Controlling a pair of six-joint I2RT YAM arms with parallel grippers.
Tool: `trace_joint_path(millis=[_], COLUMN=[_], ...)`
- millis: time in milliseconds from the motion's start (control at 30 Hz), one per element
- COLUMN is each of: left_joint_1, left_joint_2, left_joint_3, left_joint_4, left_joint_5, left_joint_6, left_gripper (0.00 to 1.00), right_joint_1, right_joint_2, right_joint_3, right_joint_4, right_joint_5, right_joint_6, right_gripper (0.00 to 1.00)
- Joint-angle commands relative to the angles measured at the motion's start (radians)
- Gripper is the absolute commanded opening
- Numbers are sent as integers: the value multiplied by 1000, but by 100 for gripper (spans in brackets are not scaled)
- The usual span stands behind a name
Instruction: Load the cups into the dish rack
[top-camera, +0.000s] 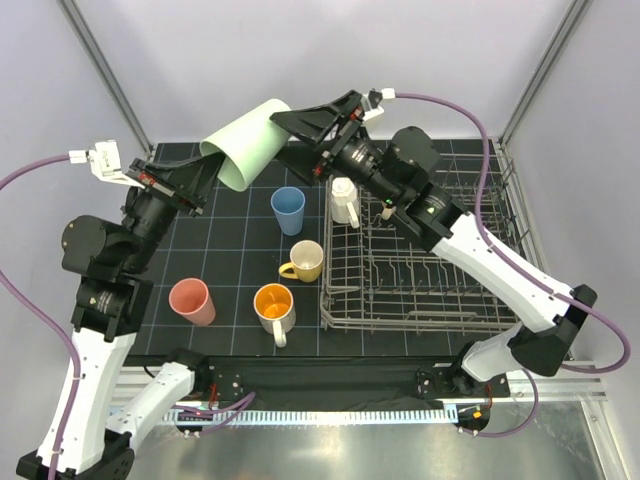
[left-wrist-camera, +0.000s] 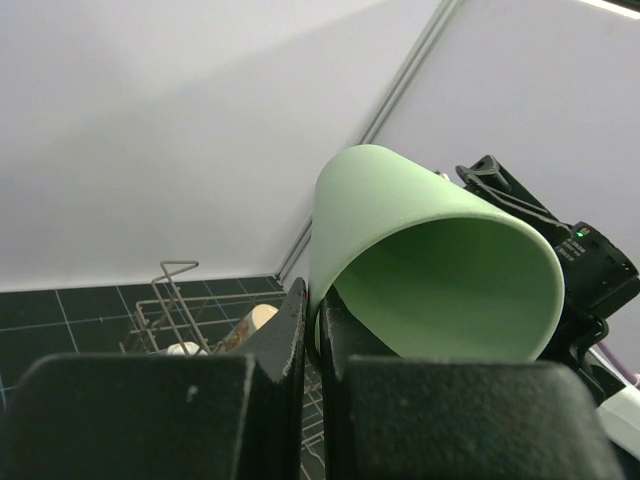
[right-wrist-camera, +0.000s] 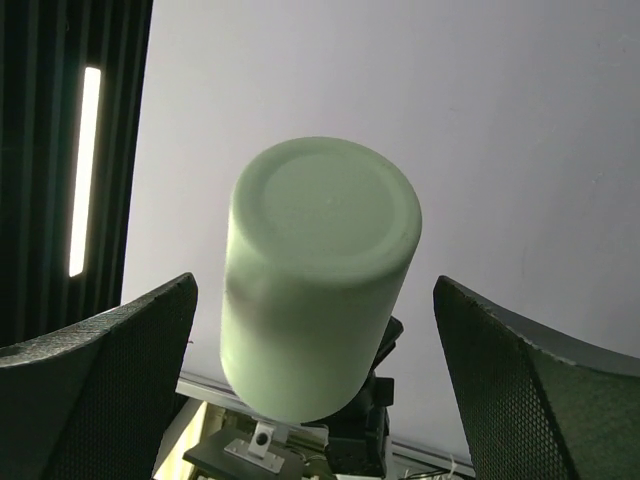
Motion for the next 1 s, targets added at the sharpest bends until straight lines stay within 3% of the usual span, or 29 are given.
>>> trace_joint_path(millis=[0,67,267,367,433,467,567,600,700,867,967], left_joint_1=[1,2,1,1,1,1,1,1,2,1,1], left_joint_2=[-13,-21,-57,-62,-60,-59,-57,-60,-105,-156,-145], left_joint_3=[-2,-12,-59,-65,-53,-44,11,20,-2,-9,30], left_joint_4=[47,49,49,49,-14,-60,-326,-368,-454,-792,-905], left_joint_5=[39,47,44,38,-3,-40,-172,-222,-223,-420,-488], left_joint_6=[0,0,-20,-23,-25,-23,-34,-37,-5,26,60], left_gripper=[0,0,0,0,1,5,36,59,99,100,100], right_joint_1=[16,16,16,16,16,16,5,-10,-56,-171,-209], right_joint_2=[23,40,46,36,28,28,2,-25,-81,-246,-327], right_joint_3=[50,60,31,3,-6,-9,-32,-54,-112,-282,-328], right_joint_4=[122,128,171,205,214,214,210,182,121,26,-120], right_joint_5=[12,14,-6,-12,-22,-23,-34,-28,1,12,64], right_joint_6=[12,12,33,27,4,-2,-70,-95,-167,-337,-576], right_gripper=[100,98,70,42,4,4,4,4,4,4,4])
